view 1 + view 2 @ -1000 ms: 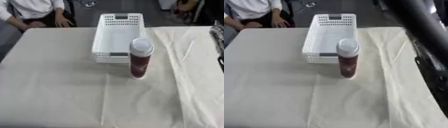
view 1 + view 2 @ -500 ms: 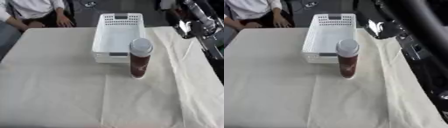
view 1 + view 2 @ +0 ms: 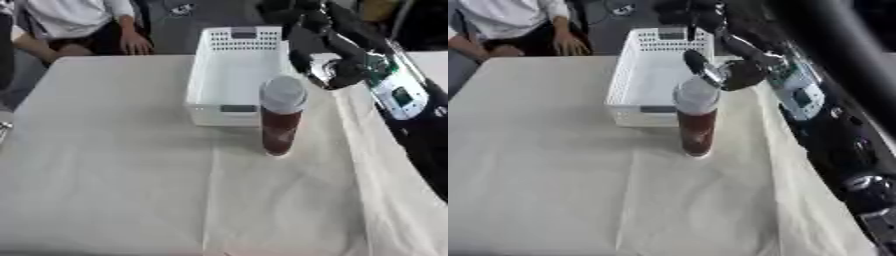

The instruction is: Pick up objects on the table and place them in the box.

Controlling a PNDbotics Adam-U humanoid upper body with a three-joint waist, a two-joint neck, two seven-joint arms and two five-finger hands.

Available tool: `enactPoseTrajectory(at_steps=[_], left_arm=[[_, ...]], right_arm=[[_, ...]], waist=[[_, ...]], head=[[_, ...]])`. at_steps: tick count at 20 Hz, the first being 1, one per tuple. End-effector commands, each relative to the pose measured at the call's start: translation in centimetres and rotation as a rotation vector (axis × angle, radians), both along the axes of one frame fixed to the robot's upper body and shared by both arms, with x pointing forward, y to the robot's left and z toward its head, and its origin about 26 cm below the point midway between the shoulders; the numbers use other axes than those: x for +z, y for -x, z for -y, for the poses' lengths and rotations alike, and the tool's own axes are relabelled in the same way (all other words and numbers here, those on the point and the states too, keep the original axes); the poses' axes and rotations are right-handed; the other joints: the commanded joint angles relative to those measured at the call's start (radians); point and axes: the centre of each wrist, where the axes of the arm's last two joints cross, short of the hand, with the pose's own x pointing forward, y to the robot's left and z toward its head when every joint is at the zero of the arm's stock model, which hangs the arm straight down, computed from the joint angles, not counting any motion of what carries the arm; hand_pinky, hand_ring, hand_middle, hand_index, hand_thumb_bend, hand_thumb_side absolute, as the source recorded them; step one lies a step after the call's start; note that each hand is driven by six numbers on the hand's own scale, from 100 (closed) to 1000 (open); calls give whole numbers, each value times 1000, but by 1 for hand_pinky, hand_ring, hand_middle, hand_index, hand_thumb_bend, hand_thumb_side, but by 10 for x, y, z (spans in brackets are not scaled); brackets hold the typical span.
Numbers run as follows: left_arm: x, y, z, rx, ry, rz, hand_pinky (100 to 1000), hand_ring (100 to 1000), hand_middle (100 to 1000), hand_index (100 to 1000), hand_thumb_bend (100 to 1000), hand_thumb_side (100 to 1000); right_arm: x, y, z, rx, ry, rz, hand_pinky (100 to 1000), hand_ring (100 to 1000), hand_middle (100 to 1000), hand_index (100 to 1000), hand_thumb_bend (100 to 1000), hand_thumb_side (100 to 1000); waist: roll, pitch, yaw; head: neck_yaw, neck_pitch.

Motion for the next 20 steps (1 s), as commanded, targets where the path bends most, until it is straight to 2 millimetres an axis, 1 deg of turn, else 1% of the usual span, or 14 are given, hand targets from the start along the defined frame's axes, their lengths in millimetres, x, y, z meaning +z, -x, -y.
enactPoseTrajectory(at_steps=[1,2,6,9,11,16,17,18,20], left_arm=[[9,2,-2,16,-56,18,670,692,805,871,677,940],[9,2,-2,18,-63,20,671,693,805,869,678,940],[12,2,-2,22,-88,29,674,694,806,865,676,943],[12,2,-2,22,-105,33,676,696,806,863,676,944],[13,1,-1,22,-114,35,677,696,806,862,673,946],[13,2,-2,25,-125,38,679,697,806,862,671,948],[13,2,-2,26,-129,38,680,697,806,861,671,948],[13,2,-2,27,-132,38,680,697,806,861,672,952],[13,2,-3,31,-139,38,681,698,806,860,669,949]], right_arm=[[12,-6,-5,-12,45,47,534,859,926,947,100,905],[11,-7,-5,-19,56,50,592,868,934,947,100,905],[4,-10,-5,-47,86,56,630,876,943,950,100,914],[-1,-13,-5,-64,104,58,638,879,948,954,100,924],[-4,-14,-5,-71,114,59,659,885,954,960,100,939],[-11,-15,-6,-82,175,57,748,919,988,991,100,996],[-13,-14,-6,-83,192,55,781,928,993,996,100,999],[-13,-14,-6,-84,206,54,786,929,994,997,100,987],[-14,-14,-5,-88,232,53,838,938,1000,1000,100,1000]], waist=[[1,-13,4],[2,-13,5],[4,-15,10],[5,-17,17],[6,-18,20],[5,-20,26],[5,-20,26],[4,-21,27],[3,-22,27]], head=[[-6,0],[-6,0],[-3,0],[-2,-6],[0,-8],[1,-12],[2,-11],[3,-10],[7,-7]])
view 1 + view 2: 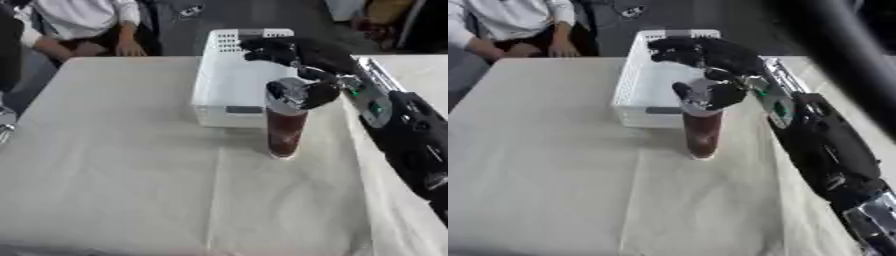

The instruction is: Pick up objects on the table and place them in the box.

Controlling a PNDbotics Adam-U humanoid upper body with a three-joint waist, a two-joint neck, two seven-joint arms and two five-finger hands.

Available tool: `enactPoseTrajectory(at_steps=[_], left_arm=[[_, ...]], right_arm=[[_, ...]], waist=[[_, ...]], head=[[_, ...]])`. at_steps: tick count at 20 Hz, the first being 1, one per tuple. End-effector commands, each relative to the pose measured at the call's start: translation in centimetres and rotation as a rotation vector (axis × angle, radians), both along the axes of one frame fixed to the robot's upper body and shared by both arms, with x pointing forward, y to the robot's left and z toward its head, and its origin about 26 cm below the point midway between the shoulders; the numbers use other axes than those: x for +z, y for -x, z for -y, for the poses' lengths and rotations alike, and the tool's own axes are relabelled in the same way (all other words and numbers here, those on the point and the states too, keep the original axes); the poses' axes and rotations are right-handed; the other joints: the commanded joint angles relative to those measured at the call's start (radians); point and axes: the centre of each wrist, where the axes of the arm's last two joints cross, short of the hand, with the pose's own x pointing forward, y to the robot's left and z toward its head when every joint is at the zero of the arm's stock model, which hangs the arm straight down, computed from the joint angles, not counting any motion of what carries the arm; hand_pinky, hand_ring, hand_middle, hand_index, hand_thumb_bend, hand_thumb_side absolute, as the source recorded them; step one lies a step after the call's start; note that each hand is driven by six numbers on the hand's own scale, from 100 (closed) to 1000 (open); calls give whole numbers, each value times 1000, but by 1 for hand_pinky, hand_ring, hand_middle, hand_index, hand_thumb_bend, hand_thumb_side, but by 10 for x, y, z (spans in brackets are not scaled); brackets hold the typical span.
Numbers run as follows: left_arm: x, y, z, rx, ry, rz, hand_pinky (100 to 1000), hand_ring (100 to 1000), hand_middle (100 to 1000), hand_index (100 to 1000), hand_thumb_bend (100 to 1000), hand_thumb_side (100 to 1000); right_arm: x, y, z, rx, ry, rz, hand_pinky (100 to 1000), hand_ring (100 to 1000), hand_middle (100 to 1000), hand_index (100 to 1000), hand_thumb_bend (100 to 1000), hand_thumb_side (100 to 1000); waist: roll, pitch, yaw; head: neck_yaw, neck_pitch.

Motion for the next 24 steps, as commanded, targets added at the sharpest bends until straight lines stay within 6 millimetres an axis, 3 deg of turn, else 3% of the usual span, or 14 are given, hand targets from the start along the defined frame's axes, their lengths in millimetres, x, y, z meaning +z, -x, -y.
enactPoseTrajectory(at_steps=[1,2,7,12,15,24], left_arm=[[12,2,-3,8,-49,33,682,698,806,859,669,950],[12,2,-4,10,-52,34,682,698,806,859,669,950],[15,2,-5,14,-79,40,685,699,806,855,673,950],[20,3,-7,6,-135,45,688,700,807,850,680,948],[23,3,-9,4,-168,50,691,701,807,846,681,950],[29,4,-13,13,-212,67,698,703,808,839,672,962]], right_arm=[[14,-1,-2,4,38,34,845,938,1000,1000,100,1000],[14,-1,-2,4,46,34,845,938,1000,1000,100,1000],[11,-1,-3,6,71,19,844,942,1000,1000,100,1000],[9,-1,-4,10,80,2,845,944,1000,1000,100,1000],[7,-1,-4,8,92,-6,856,948,1000,1000,100,1000],[1,-1,-4,-2,167,-23,927,964,1000,1000,100,1000]], waist=[[-2,-17,2],[-2,-17,2],[-3,-19,0],[-1,-20,-3],[2,-19,-3],[6,-22,-5]], head=[[6,-13],[4,-20],[-32,-133],[-37,-191],[-33,-201],[-13,-176]])
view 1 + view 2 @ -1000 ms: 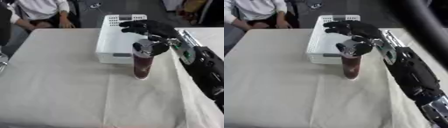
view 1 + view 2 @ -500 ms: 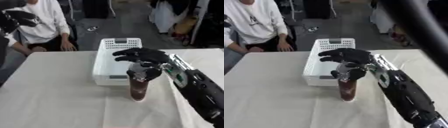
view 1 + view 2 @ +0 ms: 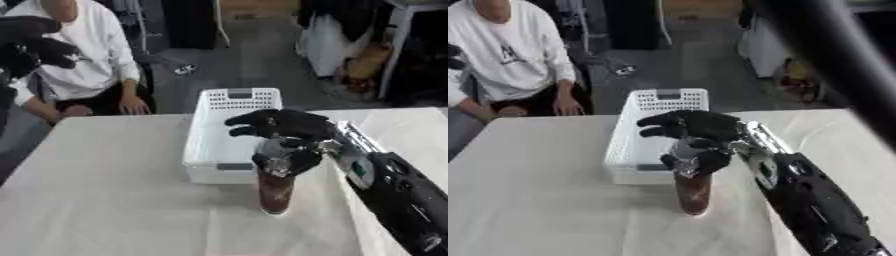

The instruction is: Pick up objects on the table and place them in the box.

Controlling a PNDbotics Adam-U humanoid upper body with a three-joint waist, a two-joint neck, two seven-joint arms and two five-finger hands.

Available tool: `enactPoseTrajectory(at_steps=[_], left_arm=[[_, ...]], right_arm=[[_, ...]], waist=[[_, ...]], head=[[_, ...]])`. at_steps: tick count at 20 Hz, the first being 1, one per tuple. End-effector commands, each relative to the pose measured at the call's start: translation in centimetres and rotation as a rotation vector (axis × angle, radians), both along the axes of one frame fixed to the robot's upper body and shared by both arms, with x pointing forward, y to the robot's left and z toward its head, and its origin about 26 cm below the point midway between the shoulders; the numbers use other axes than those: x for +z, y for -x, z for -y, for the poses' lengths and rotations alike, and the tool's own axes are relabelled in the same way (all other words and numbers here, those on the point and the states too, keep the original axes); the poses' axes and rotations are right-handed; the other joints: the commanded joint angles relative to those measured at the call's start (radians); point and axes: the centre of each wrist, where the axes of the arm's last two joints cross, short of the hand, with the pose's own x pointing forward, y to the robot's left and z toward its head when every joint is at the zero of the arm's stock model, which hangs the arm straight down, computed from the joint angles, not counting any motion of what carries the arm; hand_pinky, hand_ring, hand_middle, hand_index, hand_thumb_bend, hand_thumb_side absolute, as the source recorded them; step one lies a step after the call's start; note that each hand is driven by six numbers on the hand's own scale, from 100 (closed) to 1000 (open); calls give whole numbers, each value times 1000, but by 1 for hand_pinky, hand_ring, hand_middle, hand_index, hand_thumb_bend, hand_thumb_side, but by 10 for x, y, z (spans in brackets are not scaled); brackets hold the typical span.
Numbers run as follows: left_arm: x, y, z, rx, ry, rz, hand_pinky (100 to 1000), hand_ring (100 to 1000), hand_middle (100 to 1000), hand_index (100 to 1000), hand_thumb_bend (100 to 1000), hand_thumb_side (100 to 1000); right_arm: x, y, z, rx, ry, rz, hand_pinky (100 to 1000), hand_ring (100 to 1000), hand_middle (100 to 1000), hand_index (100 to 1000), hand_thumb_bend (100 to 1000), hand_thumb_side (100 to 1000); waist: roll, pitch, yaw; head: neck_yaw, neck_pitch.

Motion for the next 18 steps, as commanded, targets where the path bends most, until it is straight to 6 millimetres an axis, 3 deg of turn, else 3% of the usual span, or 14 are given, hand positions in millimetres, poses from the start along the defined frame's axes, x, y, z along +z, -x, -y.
enactPoseTrajectory(at_steps=[1,4,8,12,18], left_arm=[[15,2,-3,3,-48,42,698,703,808,839,671,962],[16,2,-3,5,-51,46,700,704,808,838,670,964],[17,2,-3,10,-55,47,700,704,808,837,669,964],[17,2,-3,9,-61,48,701,705,808,837,669,964],[16,2,-4,11,-65,47,700,705,808,837,668,964]], right_arm=[[7,-2,1,17,49,16,916,964,1000,1000,100,1000],[1,-3,5,1,40,-8,874,964,1000,1000,100,1000],[-3,-5,9,-11,32,-36,879,965,1000,1000,100,1000],[-6,-6,9,-14,62,-52,915,971,1000,1000,100,1000],[-7,-7,15,-30,63,-69,883,972,1000,1000,100,1000]], waist=[[4,-14,0],[6,-14,2],[7,-15,2],[7,-15,2],[7,-16,3]], head=[[25,23],[49,77],[50,110],[43,112],[37,116]])
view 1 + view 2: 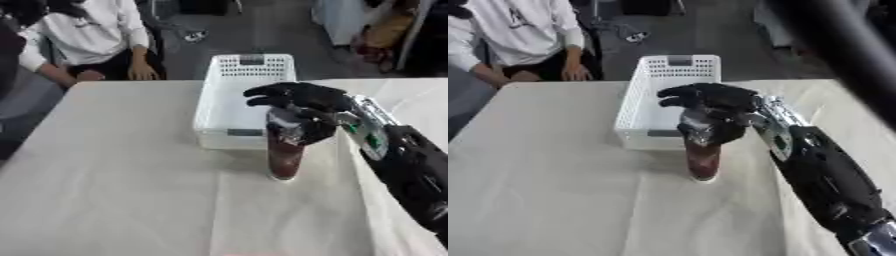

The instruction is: Pick up objects on the table and place them in the box.

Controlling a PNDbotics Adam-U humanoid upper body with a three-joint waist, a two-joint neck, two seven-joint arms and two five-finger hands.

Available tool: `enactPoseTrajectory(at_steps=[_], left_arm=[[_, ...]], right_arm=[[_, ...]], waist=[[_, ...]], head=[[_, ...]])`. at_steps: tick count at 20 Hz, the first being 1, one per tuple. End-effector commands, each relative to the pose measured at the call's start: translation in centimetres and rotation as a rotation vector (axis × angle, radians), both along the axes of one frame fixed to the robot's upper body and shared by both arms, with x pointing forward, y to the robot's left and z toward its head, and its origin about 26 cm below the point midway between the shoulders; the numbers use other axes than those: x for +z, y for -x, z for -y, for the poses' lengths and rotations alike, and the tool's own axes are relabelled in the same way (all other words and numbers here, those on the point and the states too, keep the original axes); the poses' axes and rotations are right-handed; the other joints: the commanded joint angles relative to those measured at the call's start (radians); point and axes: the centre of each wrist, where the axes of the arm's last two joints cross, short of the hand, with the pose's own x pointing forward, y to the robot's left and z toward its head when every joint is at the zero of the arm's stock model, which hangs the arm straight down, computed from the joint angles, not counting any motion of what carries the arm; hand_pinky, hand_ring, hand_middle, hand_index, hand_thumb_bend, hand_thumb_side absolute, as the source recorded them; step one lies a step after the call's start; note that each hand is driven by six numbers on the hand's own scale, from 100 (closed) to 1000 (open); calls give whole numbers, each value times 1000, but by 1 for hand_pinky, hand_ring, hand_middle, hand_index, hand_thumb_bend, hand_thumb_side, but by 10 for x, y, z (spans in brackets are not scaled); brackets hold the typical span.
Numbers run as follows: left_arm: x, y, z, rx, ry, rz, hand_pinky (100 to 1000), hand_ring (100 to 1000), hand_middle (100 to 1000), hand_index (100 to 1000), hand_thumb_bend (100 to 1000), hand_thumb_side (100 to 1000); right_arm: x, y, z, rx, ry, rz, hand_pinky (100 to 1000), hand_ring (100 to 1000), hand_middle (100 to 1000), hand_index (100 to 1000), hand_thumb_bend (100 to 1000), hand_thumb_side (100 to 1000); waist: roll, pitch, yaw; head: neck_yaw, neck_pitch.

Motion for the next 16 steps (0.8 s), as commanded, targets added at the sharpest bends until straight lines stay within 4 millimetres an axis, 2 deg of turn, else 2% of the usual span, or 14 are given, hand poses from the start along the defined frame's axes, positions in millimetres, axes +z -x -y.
enactPoseTrajectory(at_steps=[1,8,16], left_arm=[[13,2,-2,5,-39,34,700,704,808,837,668,965],[13,2,-2,3,-43,32,700,704,808,837,685,970],[13,2,-2,1,-45,29,700,704,808,837,690,969]], right_arm=[[10,-3,3,50,46,4,892,973,1000,1000,100,1000],[13,-4,2,50,121,-18,976,976,1000,1000,100,1000],[7,-4,-2,56,180,-50,962,980,1000,1000,100,1000]], waist=[[0,-15,2],[0,-17,3],[0,-15,7]], head=[[-4,3],[-8,4],[-9,6]])
